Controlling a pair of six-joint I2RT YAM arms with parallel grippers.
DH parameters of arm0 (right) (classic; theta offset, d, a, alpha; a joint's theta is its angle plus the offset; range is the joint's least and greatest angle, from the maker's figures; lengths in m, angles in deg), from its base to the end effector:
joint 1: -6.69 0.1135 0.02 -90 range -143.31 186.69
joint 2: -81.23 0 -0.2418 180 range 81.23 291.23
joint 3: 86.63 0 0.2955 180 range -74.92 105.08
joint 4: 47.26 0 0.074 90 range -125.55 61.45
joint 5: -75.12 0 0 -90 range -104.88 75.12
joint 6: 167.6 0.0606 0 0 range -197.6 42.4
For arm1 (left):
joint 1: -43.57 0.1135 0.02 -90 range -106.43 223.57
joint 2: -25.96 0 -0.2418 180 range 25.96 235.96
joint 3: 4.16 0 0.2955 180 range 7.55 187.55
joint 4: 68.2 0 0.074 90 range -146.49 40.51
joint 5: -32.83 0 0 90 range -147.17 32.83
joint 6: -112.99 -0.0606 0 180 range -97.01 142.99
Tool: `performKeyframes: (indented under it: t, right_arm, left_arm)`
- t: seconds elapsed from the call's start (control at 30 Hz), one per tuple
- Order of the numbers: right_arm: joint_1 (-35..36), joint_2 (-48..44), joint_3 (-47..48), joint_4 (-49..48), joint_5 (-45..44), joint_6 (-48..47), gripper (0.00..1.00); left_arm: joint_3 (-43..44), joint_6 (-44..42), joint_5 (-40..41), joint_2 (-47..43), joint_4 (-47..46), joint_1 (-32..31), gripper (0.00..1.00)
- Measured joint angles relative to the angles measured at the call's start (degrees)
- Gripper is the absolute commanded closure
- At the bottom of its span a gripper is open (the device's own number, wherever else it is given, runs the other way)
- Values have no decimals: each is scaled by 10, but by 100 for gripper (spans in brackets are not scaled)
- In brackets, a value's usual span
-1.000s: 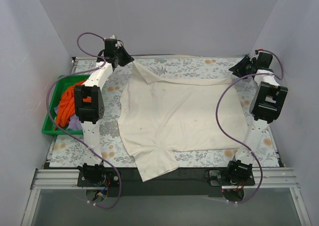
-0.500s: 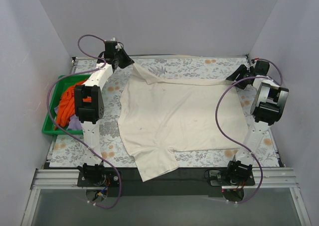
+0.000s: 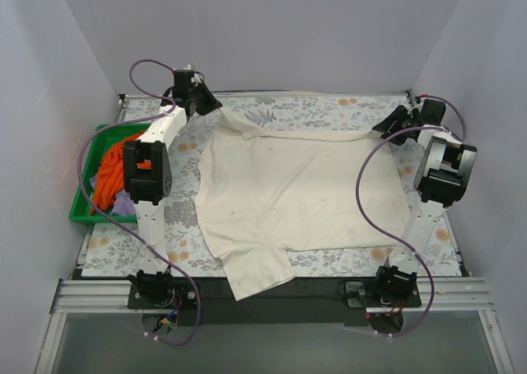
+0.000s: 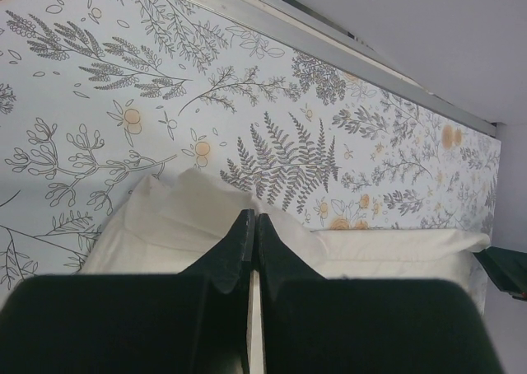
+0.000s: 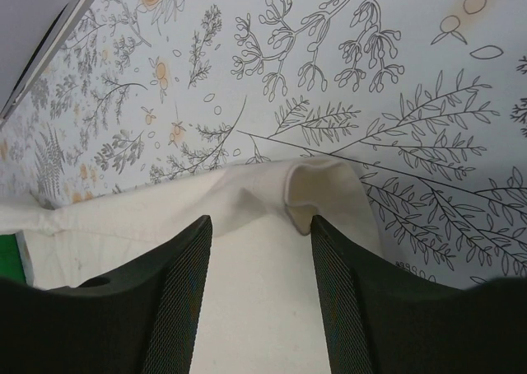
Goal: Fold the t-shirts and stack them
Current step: Fold the tshirt
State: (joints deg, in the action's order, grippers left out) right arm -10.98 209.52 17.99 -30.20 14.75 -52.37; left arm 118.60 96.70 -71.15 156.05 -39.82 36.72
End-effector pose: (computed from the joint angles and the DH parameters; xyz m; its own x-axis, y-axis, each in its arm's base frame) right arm 0.5202 -0.1343 0.1020 -0.6021 0.5807 -0.5480 0.1808 0.7677 0.6148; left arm 0.5708 -0.0833 0.1833 -0.4606 -0.8828 -0.0924 -0.4692 0.3305 -0.8189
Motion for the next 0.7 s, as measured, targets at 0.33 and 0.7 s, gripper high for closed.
performKeyframes:
  t: [0.33, 0.7]
  right_arm:
    - [2, 0, 15, -10, 19, 5, 54]
    - [9, 27, 45, -23, 21, 19, 60]
  left_arm:
    - [0, 0, -1, 0, 0, 0, 100]
    - [0, -2, -3, 0, 0, 0, 100]
